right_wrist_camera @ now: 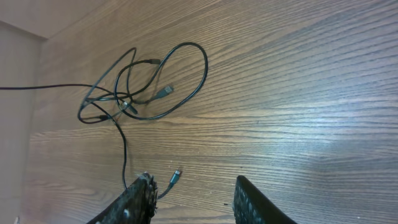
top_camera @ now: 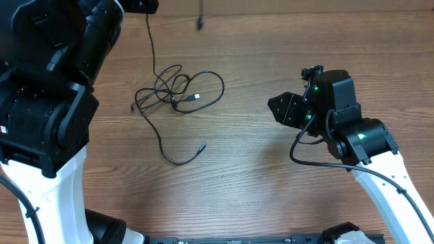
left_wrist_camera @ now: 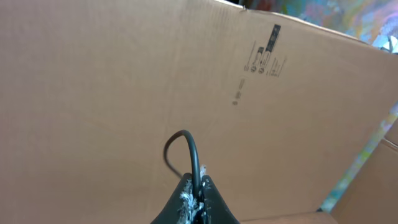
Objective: Untangle cables
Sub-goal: 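Pull the grasped cable with the left gripper up and to the left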
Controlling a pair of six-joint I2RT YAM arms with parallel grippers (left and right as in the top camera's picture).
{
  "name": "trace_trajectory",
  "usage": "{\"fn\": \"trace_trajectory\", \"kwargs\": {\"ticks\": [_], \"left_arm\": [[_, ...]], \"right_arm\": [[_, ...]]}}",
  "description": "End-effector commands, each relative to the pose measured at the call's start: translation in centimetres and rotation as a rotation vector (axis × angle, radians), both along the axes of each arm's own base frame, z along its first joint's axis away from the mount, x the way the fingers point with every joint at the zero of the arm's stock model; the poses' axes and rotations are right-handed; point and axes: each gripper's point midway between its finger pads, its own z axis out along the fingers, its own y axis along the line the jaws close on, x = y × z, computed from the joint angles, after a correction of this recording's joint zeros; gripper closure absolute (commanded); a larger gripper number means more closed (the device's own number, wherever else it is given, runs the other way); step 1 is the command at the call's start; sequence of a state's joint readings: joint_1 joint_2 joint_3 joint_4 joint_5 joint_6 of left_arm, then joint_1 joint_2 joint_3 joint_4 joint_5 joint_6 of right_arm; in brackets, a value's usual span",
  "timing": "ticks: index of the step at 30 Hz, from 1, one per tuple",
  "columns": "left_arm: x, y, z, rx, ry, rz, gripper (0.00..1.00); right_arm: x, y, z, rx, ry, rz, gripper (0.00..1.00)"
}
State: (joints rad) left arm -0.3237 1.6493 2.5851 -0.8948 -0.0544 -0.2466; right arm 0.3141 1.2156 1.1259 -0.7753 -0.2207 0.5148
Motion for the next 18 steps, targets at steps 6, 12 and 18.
{"fn": "trace_trajectory", "kwargs": {"ticks": [6, 12, 18], "left_arm": [[-0.1, 7.0, 3.9, 0.006, -0.151, 0.255, 0.96], [-2.0, 12.7, 9.5, -0.06, -0.384, 0.444, 0.96], [-2.7, 19.5, 7.6, -0.069, -0.311, 0.753, 0.96]], "right_arm": [[0.4, -0.1, 0.9, -0.01, -0.034, 0.012, 0.61], [0.4, -0.2, 0.8, -0.015, -0.035, 0.006, 0.61], [0.4, -0.2, 0.8, -0.015, -0.035, 0.006, 0.61]]}}
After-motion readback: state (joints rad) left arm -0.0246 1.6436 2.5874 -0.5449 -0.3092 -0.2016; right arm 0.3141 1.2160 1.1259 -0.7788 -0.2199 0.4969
